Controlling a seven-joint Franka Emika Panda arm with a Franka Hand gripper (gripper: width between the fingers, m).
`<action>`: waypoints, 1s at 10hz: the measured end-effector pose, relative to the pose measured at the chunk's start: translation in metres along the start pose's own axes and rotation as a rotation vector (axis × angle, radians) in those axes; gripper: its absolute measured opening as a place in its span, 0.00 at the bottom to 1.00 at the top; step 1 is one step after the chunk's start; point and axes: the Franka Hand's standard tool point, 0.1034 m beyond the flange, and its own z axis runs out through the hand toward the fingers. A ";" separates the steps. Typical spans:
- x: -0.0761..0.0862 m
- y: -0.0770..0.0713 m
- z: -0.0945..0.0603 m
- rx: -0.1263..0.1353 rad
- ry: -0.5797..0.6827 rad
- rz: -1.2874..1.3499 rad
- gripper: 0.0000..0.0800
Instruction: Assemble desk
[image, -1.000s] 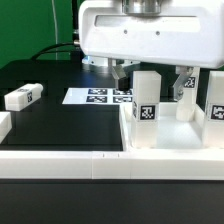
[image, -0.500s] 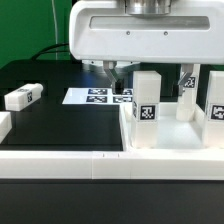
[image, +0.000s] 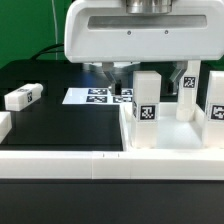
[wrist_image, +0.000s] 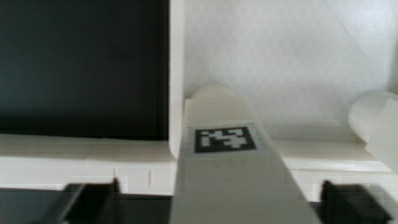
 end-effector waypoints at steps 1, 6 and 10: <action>0.000 0.000 0.000 0.000 0.000 0.003 0.63; 0.000 0.000 0.001 0.002 -0.001 0.197 0.36; 0.000 0.003 0.001 0.025 0.000 0.555 0.36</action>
Offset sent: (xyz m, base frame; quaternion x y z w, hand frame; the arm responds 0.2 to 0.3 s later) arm 0.0000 0.0000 0.0000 0.0000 0.0000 0.0000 1.0000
